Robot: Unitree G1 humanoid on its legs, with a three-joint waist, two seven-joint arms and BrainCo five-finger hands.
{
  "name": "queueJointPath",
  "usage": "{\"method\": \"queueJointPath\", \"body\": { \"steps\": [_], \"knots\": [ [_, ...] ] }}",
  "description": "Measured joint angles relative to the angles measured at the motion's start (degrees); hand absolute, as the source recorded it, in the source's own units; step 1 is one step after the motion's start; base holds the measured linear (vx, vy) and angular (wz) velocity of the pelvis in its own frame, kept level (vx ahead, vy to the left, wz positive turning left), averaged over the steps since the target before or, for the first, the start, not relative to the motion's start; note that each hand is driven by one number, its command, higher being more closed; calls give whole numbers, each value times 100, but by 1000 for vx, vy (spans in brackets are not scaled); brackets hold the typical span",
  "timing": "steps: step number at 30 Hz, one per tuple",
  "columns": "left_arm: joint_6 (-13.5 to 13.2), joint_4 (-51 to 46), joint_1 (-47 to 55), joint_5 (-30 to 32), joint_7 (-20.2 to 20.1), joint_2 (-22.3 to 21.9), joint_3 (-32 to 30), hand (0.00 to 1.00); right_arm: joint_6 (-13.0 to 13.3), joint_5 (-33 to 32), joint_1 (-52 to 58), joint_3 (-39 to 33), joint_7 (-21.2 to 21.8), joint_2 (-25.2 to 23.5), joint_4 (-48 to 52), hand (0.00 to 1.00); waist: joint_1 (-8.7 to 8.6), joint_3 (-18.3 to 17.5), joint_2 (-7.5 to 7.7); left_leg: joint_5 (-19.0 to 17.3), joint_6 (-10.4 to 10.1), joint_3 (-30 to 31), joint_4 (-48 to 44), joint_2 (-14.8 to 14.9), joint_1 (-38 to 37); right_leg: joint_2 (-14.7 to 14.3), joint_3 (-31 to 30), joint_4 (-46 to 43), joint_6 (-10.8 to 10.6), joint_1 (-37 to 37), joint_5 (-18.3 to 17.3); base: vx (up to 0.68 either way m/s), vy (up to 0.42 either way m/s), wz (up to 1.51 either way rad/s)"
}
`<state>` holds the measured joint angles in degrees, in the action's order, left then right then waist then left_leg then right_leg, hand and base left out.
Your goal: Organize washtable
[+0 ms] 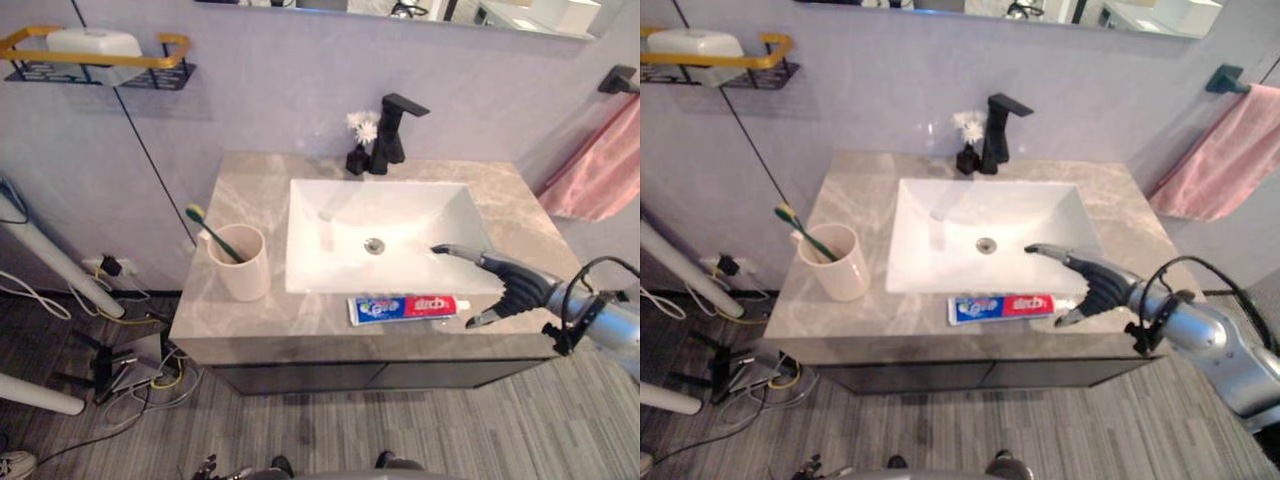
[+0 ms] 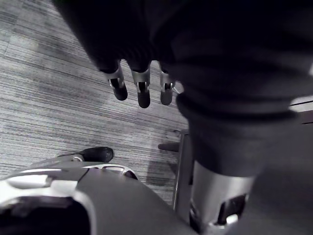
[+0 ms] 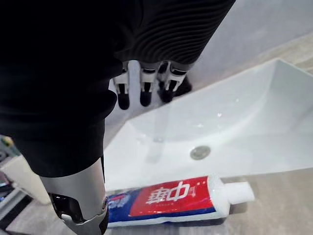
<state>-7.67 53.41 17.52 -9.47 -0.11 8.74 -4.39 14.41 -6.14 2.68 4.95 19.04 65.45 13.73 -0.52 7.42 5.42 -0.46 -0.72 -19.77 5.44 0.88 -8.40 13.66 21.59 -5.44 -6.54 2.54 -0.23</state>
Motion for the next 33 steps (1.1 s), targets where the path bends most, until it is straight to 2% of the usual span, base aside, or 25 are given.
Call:
{"method": "queueJointPath", "body": {
  "steps": [4, 8, 15, 16, 22, 27, 33],
  "knots": [
    [2, -55, 3, -5, 0, 21, 61, 0, -10, -1, 0, 55, 1, -134, 56, 0, 17, 0, 1, 10, -7, 55, -2, 2, 56, -4, 51, 30, 0, -6, 0, 23, -5, 7],
    [0, -127, -7, -9, 0, 66, 185, 0, -92, -2, -3, 78, 2, -208, 57, 0, 131, 1, 1, 10, -7, 64, -3, 4, 64, -9, 56, 50, 0, 0, 0, 0, 0, 0],
    [34, -208, 4, -12, -21, 93, 223, 0, -130, -2, -51, 213, 6, -304, 58, 0, 146, 11, 21, 10, -7, 85, -3, -1, 74, -1, 86, 50, 0, 4, 0, 0, 0, 0],
    [81, -408, 61, -214, -115, 168, 269, 0, -196, 1, -94, 212, 4, -441, 55, 0, 145, 152, 125, 9, -8, 86, -3, -1, 72, 31, 103, 50, -2, 9, -1, 0, 0, 0],
    [83, -408, 65, -214, -114, 170, 268, 0, -200, 1, -141, 227, 3, -463, 56, 0, 146, 154, 122, 8, -9, 103, -2, 1, 99, 30, 127, 71, -3, 7, -3, 0, 0, 1],
    [91, -397, 28, -213, -83, 136, 151, 0, -256, 6, -844, 696, -39, -902, -178, 0, 148, 174, 138, 19, -23, 123, -1, 30, 261, -61, 183, 311, -106, -26, 70, 10, -17, 3],
    [161, -205, -91, -203, 174, 30, -310, 0, -399, 68, -1459, 941, -254, -1337, -430, 0, 184, 160, 176, 53, -35, 88, -7, 78, 427, -161, 174, 534, -52, -89, 157, 64, -26, 0]
  ]
}}
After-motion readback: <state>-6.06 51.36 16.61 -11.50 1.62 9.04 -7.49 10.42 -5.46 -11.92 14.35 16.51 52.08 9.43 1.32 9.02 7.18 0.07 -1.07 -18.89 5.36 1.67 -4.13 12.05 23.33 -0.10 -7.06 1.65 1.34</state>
